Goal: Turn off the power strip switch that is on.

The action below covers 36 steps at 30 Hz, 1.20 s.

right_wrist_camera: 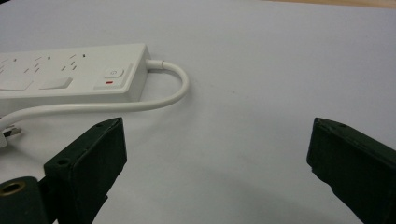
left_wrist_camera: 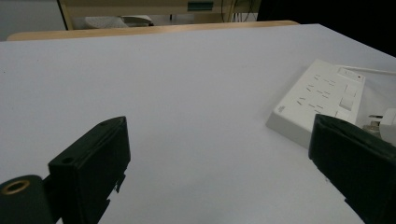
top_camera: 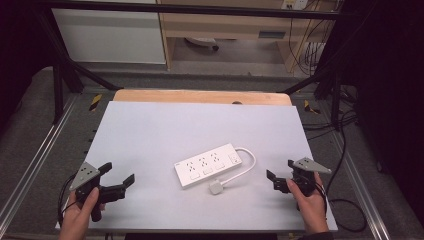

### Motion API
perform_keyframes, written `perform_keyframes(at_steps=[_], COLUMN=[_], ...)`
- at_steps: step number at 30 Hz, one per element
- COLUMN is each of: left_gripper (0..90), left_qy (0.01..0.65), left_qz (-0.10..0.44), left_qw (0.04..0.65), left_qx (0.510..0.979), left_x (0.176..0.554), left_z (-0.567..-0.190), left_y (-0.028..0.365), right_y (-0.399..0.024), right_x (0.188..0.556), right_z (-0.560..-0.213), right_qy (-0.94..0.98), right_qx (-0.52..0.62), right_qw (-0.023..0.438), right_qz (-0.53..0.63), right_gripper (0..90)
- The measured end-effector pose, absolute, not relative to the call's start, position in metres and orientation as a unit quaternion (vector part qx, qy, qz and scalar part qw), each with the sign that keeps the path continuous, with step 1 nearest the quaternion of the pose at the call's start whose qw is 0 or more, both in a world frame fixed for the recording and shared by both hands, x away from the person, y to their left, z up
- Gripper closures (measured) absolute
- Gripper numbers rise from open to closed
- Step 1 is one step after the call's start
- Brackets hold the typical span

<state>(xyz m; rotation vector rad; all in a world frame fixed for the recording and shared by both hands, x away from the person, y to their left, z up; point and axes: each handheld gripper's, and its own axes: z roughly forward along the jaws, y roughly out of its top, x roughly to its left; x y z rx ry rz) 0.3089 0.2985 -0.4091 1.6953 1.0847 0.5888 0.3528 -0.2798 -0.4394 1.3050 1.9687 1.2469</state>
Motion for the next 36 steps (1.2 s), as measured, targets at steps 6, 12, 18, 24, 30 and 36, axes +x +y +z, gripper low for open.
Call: perform_keyframes(at_steps=[6, 12, 18, 24, 30, 36], left_gripper=[5.2, 5.2, 5.3, 5.2, 5.2, 5.2], left_qy=[0.447, 0.446, 0.446, 0.445, 0.445, 0.444], left_qz=[0.243, 0.242, 0.241, 0.241, 0.242, 0.242], left_qw=[0.498, 0.498, 0.498, 0.497, 0.497, 0.496], left_qx=[0.702, 0.703, 0.704, 0.705, 0.705, 0.706], left_x=[0.309, 0.310, 0.310, 0.310, 0.310, 0.310], left_z=[-0.409, -0.410, -0.410, -0.410, -0.410, -0.410], left_y=[0.298, 0.298, 0.298, 0.298, 0.297, 0.297], right_y=[-0.280, -0.277, -0.274, -0.275, -0.273, -0.268], right_x=[0.353, 0.352, 0.352, 0.352, 0.352, 0.350], right_z=[-0.439, -0.437, -0.434, -0.432, -0.432, -0.428], right_qy=[0.714, 0.714, 0.713, 0.708, 0.709, 0.702], right_qx=[0.475, 0.466, 0.459, 0.458, 0.457, 0.447], right_qw=[0.232, 0.233, 0.237, 0.237, 0.234, 0.232], right_qz=[0.458, 0.468, 0.475, 0.483, 0.484, 0.503], right_gripper=[5.7, 6.5, 5.9, 3.9, 3.6, 3.9])
